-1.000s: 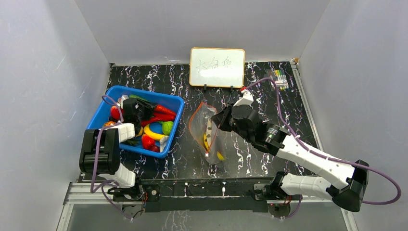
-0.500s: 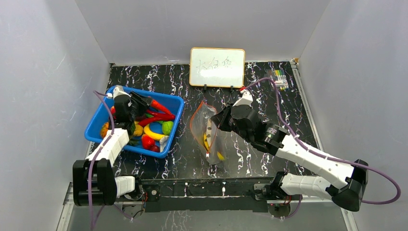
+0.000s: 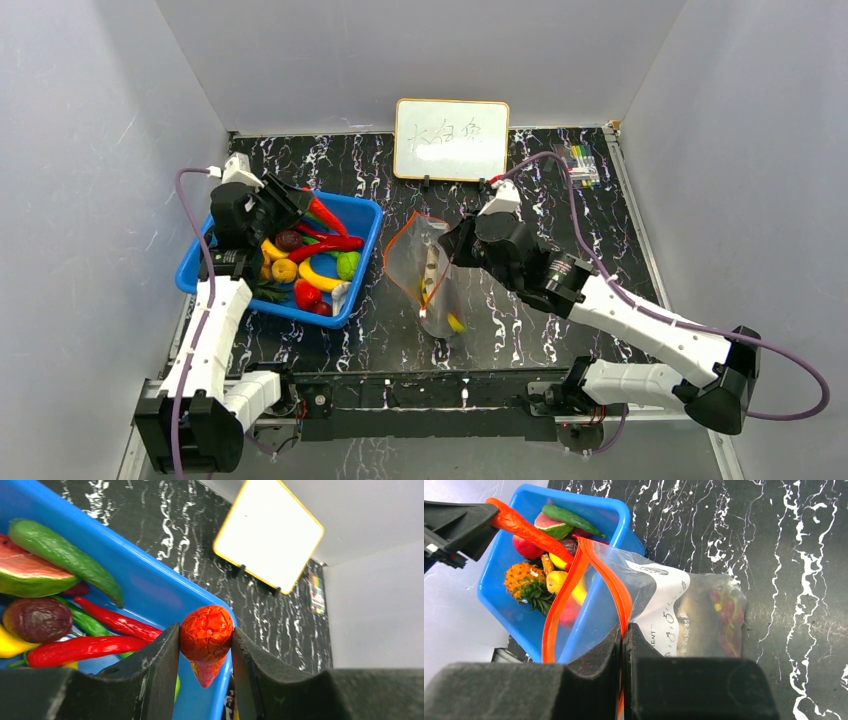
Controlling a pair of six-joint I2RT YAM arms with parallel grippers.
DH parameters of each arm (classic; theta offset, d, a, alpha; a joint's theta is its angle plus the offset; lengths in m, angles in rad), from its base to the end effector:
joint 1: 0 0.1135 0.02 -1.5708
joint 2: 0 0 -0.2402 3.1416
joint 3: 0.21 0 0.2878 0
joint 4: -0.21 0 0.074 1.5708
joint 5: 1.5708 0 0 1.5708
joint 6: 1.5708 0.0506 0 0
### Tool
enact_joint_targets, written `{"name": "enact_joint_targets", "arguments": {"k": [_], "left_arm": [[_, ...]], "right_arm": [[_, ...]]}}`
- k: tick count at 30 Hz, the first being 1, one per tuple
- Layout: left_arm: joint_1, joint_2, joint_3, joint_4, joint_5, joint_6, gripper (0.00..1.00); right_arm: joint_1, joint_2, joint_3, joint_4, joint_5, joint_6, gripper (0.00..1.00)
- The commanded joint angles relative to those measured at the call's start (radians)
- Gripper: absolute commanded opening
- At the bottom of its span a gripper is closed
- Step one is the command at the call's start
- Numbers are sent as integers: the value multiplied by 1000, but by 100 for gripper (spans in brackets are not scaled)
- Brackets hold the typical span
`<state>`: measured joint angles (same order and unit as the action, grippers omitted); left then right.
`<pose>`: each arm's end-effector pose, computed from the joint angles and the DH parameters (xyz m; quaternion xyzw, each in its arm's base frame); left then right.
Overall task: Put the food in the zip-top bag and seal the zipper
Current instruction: Place the fake vegetable in the zipper food storage bag.
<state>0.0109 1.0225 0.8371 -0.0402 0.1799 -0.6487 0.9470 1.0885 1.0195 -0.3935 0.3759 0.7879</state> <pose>0.3032 -0.0058 0.2979 -0.1993 0.7552 -0.2613 0.5672 0.1914 0.2342 0.3127 0.0316 0.8405 0.2915 0.4555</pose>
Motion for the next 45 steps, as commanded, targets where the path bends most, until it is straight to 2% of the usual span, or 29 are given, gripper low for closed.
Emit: {"name": "enact_joint_targets", "arguments": {"k": [1, 12, 19, 27, 35, 45], "left_arm": [[1, -76, 71, -93, 152, 13, 20], [0, -124, 239, -209, 400, 17, 16], [0, -151, 265, -176, 491, -24, 15], [-15, -156, 207, -84, 543, -109, 15], [-108, -152, 186, -73, 487, -123, 14], [-320, -118, 131, -50, 330, -126, 13]], "right_arm": [[0, 17, 76, 79, 32, -69, 0], [1, 80, 123, 121, 10, -113, 0], [0, 121, 155, 133, -23, -135, 0], [1, 127, 153, 147, -29, -122, 0], [1, 141, 157, 150, -35, -116, 0], [1, 140, 154, 154, -29, -112, 0]]}}
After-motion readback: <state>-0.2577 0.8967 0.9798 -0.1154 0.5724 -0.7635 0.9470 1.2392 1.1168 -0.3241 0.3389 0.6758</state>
